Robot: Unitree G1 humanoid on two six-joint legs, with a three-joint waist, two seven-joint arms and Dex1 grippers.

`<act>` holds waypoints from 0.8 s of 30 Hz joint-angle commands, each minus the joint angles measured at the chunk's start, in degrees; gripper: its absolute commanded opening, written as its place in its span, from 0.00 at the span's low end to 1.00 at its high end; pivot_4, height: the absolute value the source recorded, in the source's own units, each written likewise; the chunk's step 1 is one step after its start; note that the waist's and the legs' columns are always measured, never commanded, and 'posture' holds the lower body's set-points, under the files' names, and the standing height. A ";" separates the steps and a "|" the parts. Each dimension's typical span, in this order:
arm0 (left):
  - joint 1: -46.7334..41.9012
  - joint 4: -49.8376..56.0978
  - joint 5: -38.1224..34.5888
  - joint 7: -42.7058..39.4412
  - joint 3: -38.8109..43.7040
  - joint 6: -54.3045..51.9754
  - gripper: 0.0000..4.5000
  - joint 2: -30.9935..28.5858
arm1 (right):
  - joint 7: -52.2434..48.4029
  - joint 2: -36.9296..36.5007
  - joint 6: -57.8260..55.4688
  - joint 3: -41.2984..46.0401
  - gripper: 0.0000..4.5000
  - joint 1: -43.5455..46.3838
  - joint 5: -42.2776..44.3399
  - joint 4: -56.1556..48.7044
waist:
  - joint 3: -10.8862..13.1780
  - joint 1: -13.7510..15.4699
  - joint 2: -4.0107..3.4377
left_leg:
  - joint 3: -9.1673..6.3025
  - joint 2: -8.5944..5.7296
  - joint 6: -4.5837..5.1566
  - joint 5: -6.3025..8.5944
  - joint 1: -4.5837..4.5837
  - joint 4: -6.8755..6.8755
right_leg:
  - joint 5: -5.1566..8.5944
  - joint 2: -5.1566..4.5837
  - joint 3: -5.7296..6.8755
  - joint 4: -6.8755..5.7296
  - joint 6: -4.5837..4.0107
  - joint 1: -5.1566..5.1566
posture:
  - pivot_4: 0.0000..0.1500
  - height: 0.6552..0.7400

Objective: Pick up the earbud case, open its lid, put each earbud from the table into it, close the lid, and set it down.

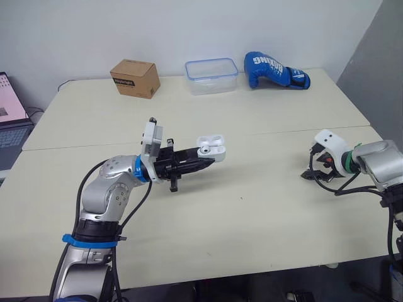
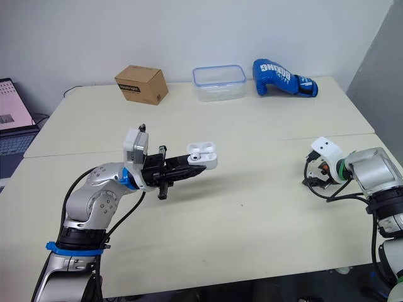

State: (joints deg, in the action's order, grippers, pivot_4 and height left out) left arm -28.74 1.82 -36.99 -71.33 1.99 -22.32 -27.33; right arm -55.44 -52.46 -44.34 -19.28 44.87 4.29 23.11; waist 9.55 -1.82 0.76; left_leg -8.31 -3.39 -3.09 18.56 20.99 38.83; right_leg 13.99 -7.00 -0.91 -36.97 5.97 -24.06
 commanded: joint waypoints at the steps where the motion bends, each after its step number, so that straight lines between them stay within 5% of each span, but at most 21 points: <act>1: 0.50 2.59 -1.49 0.68 1.14 -0.34 0.17 -0.32 | -1.35 0.19 0.26 0.65 0.99 1.20 -1.64 0.79 | 0.00 0.00 0.00 | 0.00 0.00 0.00 0.00 0.00 0.00 | 0.00 0.00 0.00 0.00 0.00 0.00 | 1.00 0.89; 7: 0.90 3.38 -1.67 1.34 1.11 -0.69 0.17 -0.39 | -2.75 0.67 -0.07 0.95 0.56 0.94 -2.56 1.18 | 0.00 -0.01 0.00 | -0.01 0.00 0.00 0.00 -0.01 0.03 | 0.00 0.00 0.00 -0.01 0.00 0.02 | 1.00 0.89; 20: 0.79 3.41 -1.74 1.69 0.90 -0.74 0.17 -0.44 | -3.34 0.78 0.33 0.99 0.56 1.34 -4.19 3.49 | 0.00 0.05 0.00 | -0.02 -0.01 0.00 0.00 -0.01 0.04 | -0.01 -0.01 0.01 -0.01 0.00 0.05 | 1.00 0.89; 24: 0.84 3.38 -1.63 1.75 0.89 -0.65 0.17 -0.45 | -3.51 0.80 0.20 0.98 0.37 1.37 -4.77 3.90 | 0.00 0.07 0.00 | -0.02 -0.02 0.00 0.00 -0.01 0.05 | -0.01 -0.01 0.01 0.00 0.00 0.05 | 1.00 0.89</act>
State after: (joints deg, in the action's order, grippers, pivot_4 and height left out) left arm -27.64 2.81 -37.51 -69.41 1.99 -23.42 -27.34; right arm -59.20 -51.14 -44.06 -19.09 45.98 1.25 25.58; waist 9.55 -1.75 0.76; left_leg -8.33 -3.40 -3.09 18.56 20.98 38.87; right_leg 13.99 -7.01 -0.90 -36.97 5.97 -24.01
